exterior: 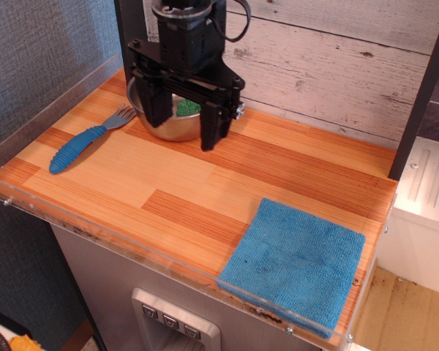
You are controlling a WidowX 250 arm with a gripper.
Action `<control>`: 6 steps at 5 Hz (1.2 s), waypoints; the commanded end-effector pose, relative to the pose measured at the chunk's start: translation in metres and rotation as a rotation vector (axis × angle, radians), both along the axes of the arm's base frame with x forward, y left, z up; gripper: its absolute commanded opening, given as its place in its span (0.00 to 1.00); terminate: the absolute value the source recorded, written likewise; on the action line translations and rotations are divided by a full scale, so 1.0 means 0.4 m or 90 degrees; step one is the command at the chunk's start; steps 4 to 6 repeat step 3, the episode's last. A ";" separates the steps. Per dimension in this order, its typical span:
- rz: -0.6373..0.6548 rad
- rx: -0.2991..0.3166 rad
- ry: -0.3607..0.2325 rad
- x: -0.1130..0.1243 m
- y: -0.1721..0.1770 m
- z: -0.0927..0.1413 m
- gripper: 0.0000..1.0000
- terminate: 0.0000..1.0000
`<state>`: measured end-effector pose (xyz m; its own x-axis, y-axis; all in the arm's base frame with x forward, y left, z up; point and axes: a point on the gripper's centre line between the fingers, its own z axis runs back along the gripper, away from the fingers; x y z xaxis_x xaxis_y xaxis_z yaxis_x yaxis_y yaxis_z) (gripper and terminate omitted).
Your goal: Move the fork on the right side of the silver vessel.
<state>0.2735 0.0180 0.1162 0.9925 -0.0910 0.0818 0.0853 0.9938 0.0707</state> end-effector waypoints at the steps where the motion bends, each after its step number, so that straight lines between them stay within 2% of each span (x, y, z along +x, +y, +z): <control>1: 0.000 0.021 -0.048 -0.035 -0.003 0.041 1.00 0.00; 2: 0.000 0.021 -0.048 -0.035 -0.003 0.041 1.00 0.00; 3: 0.000 0.021 -0.048 -0.035 -0.003 0.041 1.00 1.00; 6: 0.000 0.021 -0.048 -0.035 -0.003 0.041 1.00 1.00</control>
